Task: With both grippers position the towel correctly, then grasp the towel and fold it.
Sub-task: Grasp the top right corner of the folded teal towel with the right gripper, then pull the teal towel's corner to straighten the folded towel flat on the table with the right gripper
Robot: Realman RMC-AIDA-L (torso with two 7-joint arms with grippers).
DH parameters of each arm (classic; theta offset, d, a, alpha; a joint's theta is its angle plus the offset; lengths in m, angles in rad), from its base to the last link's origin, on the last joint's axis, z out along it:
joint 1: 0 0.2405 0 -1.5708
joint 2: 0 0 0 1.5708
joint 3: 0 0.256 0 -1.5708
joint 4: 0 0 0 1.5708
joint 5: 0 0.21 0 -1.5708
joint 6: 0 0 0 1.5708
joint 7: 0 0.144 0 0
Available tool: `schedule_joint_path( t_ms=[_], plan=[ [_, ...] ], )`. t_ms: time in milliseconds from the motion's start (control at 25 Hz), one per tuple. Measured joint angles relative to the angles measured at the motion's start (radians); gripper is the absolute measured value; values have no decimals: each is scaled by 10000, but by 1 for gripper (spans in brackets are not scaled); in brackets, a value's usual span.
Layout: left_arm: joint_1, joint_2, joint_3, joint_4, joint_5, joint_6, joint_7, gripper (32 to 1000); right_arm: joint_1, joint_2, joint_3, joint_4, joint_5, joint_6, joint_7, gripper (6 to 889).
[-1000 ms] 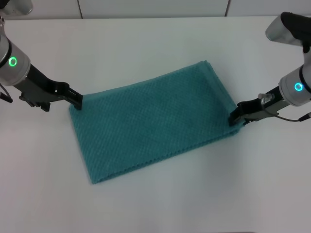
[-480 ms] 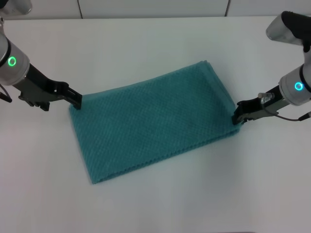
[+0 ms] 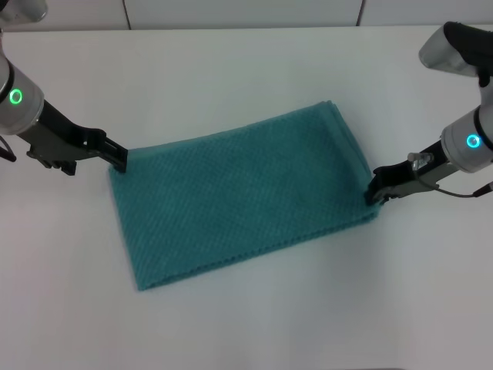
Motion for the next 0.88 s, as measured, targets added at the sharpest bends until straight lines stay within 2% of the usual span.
schedule_joint_path(
  t_ms=[160,440,680,880],
  plan=[
    [-1,19,-21,0,0,1,-5,892,-31,123,-17,-123,62,369,-11,115],
    [105,23,-29,1,16,-32,-12,892,-514,564,-65,-1199,67,1365,-9,114],
    [146,23,-29,0,16,-31,-35,891,-785,609,2,-1398,71,1887,79,105],
    [151,25,-29,0,29,-19,-49,891,-801,609,19,-1486,75,2129,96,102]
  ],
)
